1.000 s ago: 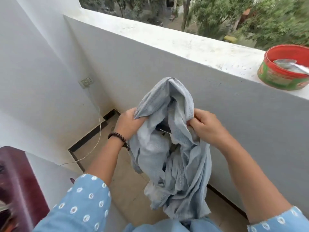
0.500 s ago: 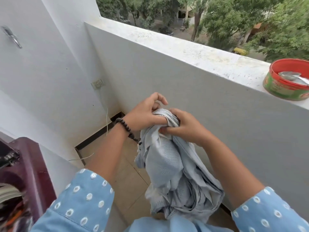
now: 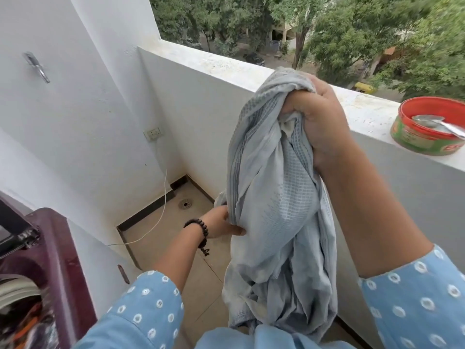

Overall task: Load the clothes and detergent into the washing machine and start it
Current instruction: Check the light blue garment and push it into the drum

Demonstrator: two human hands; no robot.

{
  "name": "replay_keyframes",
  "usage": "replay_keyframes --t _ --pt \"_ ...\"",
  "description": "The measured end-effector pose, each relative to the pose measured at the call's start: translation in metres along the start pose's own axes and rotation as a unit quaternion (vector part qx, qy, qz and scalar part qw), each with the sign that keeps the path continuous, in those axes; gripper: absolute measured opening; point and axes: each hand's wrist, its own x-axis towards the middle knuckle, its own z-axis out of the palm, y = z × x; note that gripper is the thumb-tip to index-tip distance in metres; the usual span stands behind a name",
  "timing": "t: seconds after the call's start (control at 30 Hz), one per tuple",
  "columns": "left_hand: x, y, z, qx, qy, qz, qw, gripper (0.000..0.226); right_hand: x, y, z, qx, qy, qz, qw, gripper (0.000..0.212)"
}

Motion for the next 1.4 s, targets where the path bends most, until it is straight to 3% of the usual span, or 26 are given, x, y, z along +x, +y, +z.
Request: replay_keyframes --t 0.2,0.27,0.3,0.37,0.47,0.53,0.6,0.63,0.67,0.7,0.73,0.8,0.87,1.0,1.07,1.17,1.27,1.33,1.4 --pt "0.002 -0.011 -0.019 -0.025 0.139 -0.023 0.990 0.024 0.000 -0.021 -0.008 0.063 0.026 -0.032 0.997 0.026" --pt "-0.005 -0.008 -0.030 -0.111 0.181 -0.016 0.977 0.015 -0.003 -0.016 -0.016 0.059 0.019 -0.019 0.998 0.025" --pt "-0.009 -0.005 -0.037 -0.155 0.199 -0.018 0.967 0.021 -0.005 -0.011 -0.020 0.047 0.013 -0.012 0.999 0.027" --pt "-0.019 0.010 -0.051 -0.228 0.229 -0.011 0.946 0.034 -0.007 0.002 -0.029 -0.012 -0.009 -0.005 1.000 0.030" --pt "-0.027 0.028 -0.084 -0.340 0.270 0.046 0.900 0.035 -0.011 0.026 -0.044 -0.178 -0.024 0.029 0.983 0.033" --pt "-0.030 0.036 -0.102 -0.343 0.309 0.078 0.884 0.031 -0.014 0.043 -0.054 -0.341 -0.039 0.067 0.937 0.023" --pt "-0.034 0.047 -0.115 -0.317 0.337 0.106 0.880 0.025 -0.014 0.050 -0.061 -0.553 -0.101 0.148 0.814 0.022" --pt "-0.035 0.051 -0.119 -0.296 0.341 0.115 0.885 0.024 -0.016 0.049 -0.062 -0.615 -0.147 0.205 0.747 0.039" --pt "-0.037 0.059 -0.122 -0.290 0.333 0.135 0.887 0.024 -0.018 0.045 -0.061 -0.623 -0.192 0.245 0.718 0.064" --pt "-0.038 0.065 -0.123 -0.298 0.320 0.153 0.886 0.023 -0.020 0.039 -0.056 -0.592 -0.222 0.256 0.731 0.092" --pt "-0.038 0.073 -0.122 -0.303 0.313 0.166 0.885 0.021 -0.023 0.031 -0.047 -0.544 -0.235 0.238 0.770 0.112" --pt "-0.041 0.092 -0.116 -0.276 0.301 0.197 0.891 0.015 -0.021 0.027 -0.025 -0.476 -0.227 0.164 0.834 0.124" --pt "-0.045 0.111 -0.109 -0.224 0.279 0.238 0.903 0.010 -0.014 0.037 -0.009 -0.451 -0.186 0.091 0.868 0.113" --pt "-0.054 0.118 -0.100 -0.239 0.260 0.278 0.893 0.010 -0.006 0.059 -0.005 -0.392 -0.068 0.028 0.917 0.024" --pt "-0.060 0.104 -0.100 -0.284 0.210 0.293 0.888 0.028 -0.008 0.059 -0.007 -0.334 -0.034 0.023 0.942 0.031" --pt "-0.066 0.075 -0.092 -0.291 0.082 0.254 0.919 0.058 -0.009 0.041 0.002 -0.260 -0.004 0.001 0.966 0.044" --pt "-0.057 0.047 -0.056 -0.227 -0.048 0.162 0.959 0.049 -0.006 0.019 0.010 -0.205 0.006 -0.028 0.978 0.013" --pt "-0.044 0.026 -0.026 -0.181 -0.072 0.104 0.975 0.048 -0.005 0.006 0.013 -0.174 0.009 -0.053 0.983 0.021" --pt "-0.030 0.004 -0.004 -0.127 -0.035 0.057 0.990 0.044 -0.004 -0.004 0.014 -0.143 0.010 -0.071 0.987 0.029"
